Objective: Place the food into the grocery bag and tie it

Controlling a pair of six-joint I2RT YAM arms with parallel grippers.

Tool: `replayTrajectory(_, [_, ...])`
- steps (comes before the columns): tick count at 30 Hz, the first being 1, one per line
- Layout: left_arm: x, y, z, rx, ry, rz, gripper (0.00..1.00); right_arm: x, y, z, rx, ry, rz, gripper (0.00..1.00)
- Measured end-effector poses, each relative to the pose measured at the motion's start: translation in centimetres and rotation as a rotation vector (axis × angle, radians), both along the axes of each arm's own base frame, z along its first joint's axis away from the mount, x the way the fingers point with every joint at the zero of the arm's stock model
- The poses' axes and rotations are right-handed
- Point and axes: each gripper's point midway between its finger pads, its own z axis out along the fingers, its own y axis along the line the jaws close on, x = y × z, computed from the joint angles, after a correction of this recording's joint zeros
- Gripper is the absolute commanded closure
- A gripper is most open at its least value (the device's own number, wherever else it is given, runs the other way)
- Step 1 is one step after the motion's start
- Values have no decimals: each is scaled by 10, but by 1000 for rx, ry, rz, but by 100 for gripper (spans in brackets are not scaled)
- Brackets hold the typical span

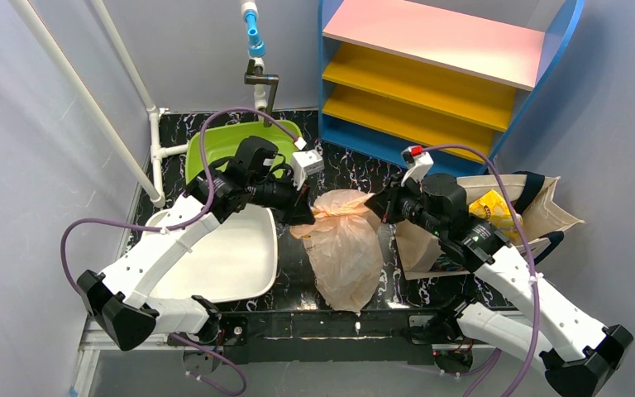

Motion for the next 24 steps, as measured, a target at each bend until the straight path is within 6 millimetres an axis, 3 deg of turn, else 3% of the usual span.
replayTrajectory(5, [-1, 2, 9, -5, -33, 10, 100, 0, -17, 8, -2, -14, -92, 99])
replayTrajectory(9, [-9, 16, 16, -17, -87, 39, 100, 0, -23, 11, 3, -20, -128, 99])
replayTrajectory(15, [-24, 42, -2, 0, -108, 124, 100, 2, -20, 2, -8, 16, -131, 99])
replayTrajectory(24, [-16, 59, -22, -51, -93, 359, 100, 10, -17, -14, 6, 110, -113, 99])
